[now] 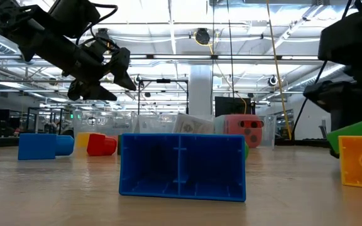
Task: Pick & Place Toys
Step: Put the green game piece into the left transparent bin
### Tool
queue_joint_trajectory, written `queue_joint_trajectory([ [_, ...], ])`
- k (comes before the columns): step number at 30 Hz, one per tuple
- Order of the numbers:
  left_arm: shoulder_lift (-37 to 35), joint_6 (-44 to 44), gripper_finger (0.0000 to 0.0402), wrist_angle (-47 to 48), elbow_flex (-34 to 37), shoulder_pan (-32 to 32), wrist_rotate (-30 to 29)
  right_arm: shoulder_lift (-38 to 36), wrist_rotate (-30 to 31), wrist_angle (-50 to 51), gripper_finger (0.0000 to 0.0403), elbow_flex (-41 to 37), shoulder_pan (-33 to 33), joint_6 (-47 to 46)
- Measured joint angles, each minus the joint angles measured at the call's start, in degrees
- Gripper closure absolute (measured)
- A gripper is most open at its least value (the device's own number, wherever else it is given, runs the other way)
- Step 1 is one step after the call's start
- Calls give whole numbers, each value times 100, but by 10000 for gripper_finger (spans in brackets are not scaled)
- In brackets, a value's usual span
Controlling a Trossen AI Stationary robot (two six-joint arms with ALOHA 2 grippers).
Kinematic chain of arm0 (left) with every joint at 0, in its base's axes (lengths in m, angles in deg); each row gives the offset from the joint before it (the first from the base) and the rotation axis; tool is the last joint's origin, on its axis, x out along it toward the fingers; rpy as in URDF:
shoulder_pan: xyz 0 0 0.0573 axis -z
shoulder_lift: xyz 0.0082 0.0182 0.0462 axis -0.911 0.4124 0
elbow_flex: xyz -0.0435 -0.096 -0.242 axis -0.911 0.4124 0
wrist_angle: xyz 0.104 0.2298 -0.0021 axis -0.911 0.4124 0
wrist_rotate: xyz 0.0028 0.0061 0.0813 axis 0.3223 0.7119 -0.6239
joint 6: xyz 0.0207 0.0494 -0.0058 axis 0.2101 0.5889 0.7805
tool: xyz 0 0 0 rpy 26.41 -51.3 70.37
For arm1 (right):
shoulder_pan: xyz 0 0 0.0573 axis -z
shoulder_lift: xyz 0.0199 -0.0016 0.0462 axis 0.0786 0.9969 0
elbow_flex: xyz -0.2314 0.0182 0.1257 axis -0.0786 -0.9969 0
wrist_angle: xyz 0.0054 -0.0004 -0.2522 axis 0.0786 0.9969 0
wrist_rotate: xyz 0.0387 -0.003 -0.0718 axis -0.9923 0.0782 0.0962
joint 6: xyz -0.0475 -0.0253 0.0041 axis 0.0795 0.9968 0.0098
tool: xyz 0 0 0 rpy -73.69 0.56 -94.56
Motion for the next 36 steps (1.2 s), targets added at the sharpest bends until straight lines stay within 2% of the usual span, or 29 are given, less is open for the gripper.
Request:
queue_joint_trajectory([
  [7, 0, -2, 75, 9, 0, 11, 390, -8, 11, -44, 272, 2, 258, 722],
  [12, 0, -9, 76, 9, 0, 13, 461, -30, 62, 41, 283, -9, 409, 1000],
  [16, 0, -93, 76, 7, 0, 13, 462, -33, 654, 158, 279, -4, 541, 897],
  [21, 0, -166, 76, 7, 0, 13, 461, -33, 1100, 103, 255, -4, 641, 719],
  [26, 0, -142, 76, 11, 0, 11, 461, -33, 1072, -149, 198, -4, 641, 747],
  [31, 0, -26, 76, 12, 0, 9, 460, -189, 1072, -916, 149, -4, 550, 1117],
  [36, 0, -101, 75, 13, 0, 9, 459, -124, 922, -1848, 136, 4, 467, 849],
])
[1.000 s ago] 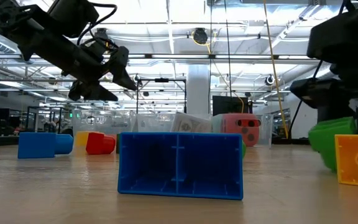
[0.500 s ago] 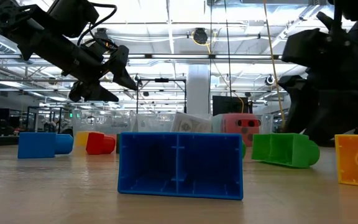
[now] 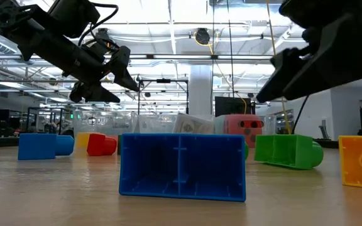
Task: Pick & Place Toys
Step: Put the green game piece into the left transparent bin
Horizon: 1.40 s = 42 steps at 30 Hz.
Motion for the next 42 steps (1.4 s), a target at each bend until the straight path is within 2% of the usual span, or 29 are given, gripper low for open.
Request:
queue_joint_trajectory([
  [3, 0, -114, 77, -2, 0, 2, 0, 387, -310, -179, 136, -2, 9, -92],
  [5, 0, -176, 79, -2, 0, 2, 0, 620, -271, -78, 136, -10, 14, 3],
  [9, 0, -199, 82, -2, 0, 0, -1, 601, -196, 464, 139, 14, 15, 4],
  [17, 0, -105, 82, -4, 0, -76, -22, -257, 229, 2068, 155, -18, 15, -185],
  [21, 0, -107, 82, -4, 0, -74, -22, -754, 634, 2758, 162, -15, 15, -676],
  [23, 0, -109, 82, -4, 0, -74, -18, -988, 626, 2874, 164, -13, 17, -836],
  [26, 0, -109, 82, -9, 0, -74, 19, -1231, 399, 3063, 165, -10, 15, -548],
  [30, 0, -109, 82, -13, 0, -74, 24, -1223, -45, 2933, 164, -11, 94, 407],
  [34, 0, -106, 82, -13, 0, -74, 26, -873, -470, 2766, 165, -13, 404, 1345],
  [37, 0, -78, 82, -22, 0, -79, 16, -450, -398, 2209, 165, -11, 581, 1818],
  [42, 0, -61, 82, -52, 0, -108, 0, -29, -125, 1225, 168, -2, 842, 1802],
])
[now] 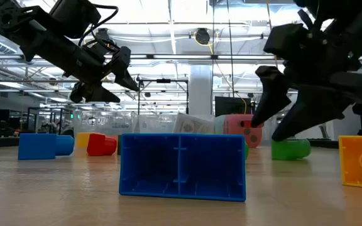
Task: Pick & Place Toys
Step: Put the green game piece into the left transparent bin
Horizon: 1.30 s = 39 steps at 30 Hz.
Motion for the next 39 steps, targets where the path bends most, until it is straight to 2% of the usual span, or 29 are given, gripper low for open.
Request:
queue_joint_trajectory([
  [4, 0, 6, 82, -4, 0, -3, 26, 46, 12, 265, 175, -2, 54, 71],
  [8, 0, 15, 82, 11, 0, -4, 28, -26, 874, 394, 182, -7, 52, 299],
  [11, 0, 13, 82, 53, 0, -4, 137, -262, 1008, 291, 183, -7, 38, 390],
  [13, 0, 13, 82, 97, 0, -2, 252, -482, 736, 245, 181, -4, 34, 402],
  [16, 0, 11, 82, 106, 0, -4, 287, -887, -71, 459, 179, -1, 80, 191],
  [19, 0, 9, 82, 96, 0, -4, 287, -1113, -654, 1009, 182, -1, 226, -186],
  [23, -1, 9, 82, 98, 0, -4, 287, -1073, -728, 1325, 190, -145, 426, -312],
  [32, 0, 21, 82, 87, 0, -22, 288, -818, -1237, 692, 196, -858, 1020, -124],
  [39, -2, 58, 82, 91, 0, -118, 289, -817, -1445, 604, 228, -965, 1240, -198],
])
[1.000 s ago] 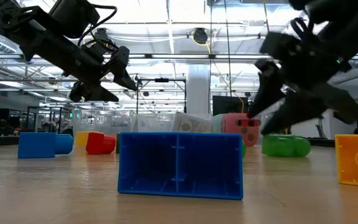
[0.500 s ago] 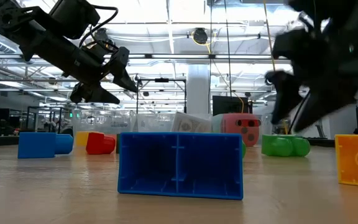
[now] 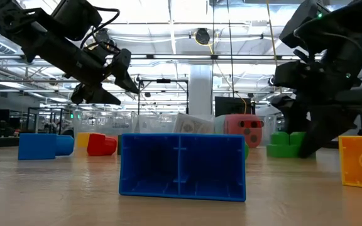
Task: Pick & Place Toys
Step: Put the green game piece into the left transparent bin
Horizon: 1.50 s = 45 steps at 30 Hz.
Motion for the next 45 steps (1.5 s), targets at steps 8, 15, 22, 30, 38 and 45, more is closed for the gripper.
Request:
queue_joint_trajectory([
  [8, 0, -16, 82, -99, 0, -5, 392, -53, 64, -102, 319, -6, 2, -298],
  [15, 0, 548, 82, -1067, 0, 27, 1411, -674, 353, -733, 319, 186, -156, -81],
  [22, 313, 826, 82, -1933, -199, 292, 2218, -819, 980, -2523, 319, 197, -252, 1084],
  [30, 1585, 2290, 82, -1913, -1555, 884, 2734, -595, 1134, -3126, 319, 201, -185, 1280],
  [38, 2475, 3697, 82, -986, -2767, 1153, 2835, -599, 947, -3025, 319, 200, -262, 1113],
  [45, 2648, 3944, 82, -895, -3012, 1166, 2409, -599, 948, -3097, 319, 204, -270, 1142],
])
